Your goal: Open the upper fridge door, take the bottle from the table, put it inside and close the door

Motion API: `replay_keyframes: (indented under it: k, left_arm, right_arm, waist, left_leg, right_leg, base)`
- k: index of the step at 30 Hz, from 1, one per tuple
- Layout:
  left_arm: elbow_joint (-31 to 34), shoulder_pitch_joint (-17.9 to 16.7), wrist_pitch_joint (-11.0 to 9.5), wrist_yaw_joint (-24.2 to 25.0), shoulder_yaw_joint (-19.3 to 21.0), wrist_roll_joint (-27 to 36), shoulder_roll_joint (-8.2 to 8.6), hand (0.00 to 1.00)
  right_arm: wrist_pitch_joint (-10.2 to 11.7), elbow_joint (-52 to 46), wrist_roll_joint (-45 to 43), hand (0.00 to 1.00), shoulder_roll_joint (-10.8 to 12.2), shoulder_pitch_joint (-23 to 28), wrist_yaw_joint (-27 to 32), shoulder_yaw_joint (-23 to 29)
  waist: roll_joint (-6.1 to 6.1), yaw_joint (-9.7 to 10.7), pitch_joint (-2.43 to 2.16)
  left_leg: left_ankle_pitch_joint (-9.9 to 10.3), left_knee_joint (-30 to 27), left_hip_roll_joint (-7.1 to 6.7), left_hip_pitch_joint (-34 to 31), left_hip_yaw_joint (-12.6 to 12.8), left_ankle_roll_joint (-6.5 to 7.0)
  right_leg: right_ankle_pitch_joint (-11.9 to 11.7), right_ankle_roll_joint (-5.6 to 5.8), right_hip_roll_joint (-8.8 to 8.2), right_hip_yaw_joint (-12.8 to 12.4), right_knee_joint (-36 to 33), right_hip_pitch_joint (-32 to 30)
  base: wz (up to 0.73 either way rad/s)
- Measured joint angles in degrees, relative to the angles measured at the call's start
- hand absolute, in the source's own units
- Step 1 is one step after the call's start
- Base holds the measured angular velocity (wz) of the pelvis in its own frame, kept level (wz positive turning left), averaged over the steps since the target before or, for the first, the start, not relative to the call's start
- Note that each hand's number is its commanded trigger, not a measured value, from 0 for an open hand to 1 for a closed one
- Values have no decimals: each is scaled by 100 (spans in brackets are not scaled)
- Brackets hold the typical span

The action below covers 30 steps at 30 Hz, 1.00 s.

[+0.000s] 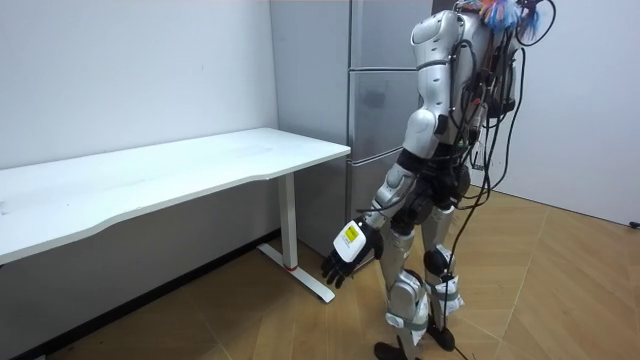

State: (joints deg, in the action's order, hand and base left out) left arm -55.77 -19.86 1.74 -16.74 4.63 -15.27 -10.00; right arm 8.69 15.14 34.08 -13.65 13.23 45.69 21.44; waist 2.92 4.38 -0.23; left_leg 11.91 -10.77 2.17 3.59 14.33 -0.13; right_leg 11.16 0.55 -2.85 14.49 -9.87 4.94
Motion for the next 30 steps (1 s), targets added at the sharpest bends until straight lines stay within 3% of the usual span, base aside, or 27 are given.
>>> replay_keyframes:
  k: [5,14,20,22,30]
  left_arm:
    - [71,7,-8,-9,-2,1,-1,0]
    - [46,-42,-42,-69,-27,4,19,0]
    - [-127,-17,-48,-69,-6,3,44,0]
    - [-176,5,-50,-49,10,1,67,0]
    - [-262,15,-62,18,0,-23,72,0]
  right_arm:
    - [1,292,4,0,13,198,-6,-221]
    - [8,1520,-33,0,44,241,-182,-404]
    - [-6,2496,-262,0,283,369,-718,-740]
    - [-42,3013,-586,0,306,365,-997,-911]
    - [-196,3711,-1240,0,385,366,-1956,-1370]
  waist:
    - [-78,-9,-29]
    - [-137,-29,-1]
    - [-152,-30,-20]
    - [-187,-49,-1]
    - [-175,-70,-1]
  left_leg:
    - [0,4,-4,36,2,-1]
    - [1,20,6,33,-41,0]
    - [2,33,-20,84,-34,0]
    - [2,48,-20,110,-23,0]
    - [4,36,-27,143,-38,-1]
  right_leg:
    - [-1,1,0,-15,-4,7]
    - [20,8,-21,-24,8,5]
    - [19,8,-10,-25,6,26]
    - [20,8,-7,-32,12,66]
    - [32,12,-13,-27,9,103]
  base:
    - [0]
    - [0]
    - [0]
    - [0]
    - [0]
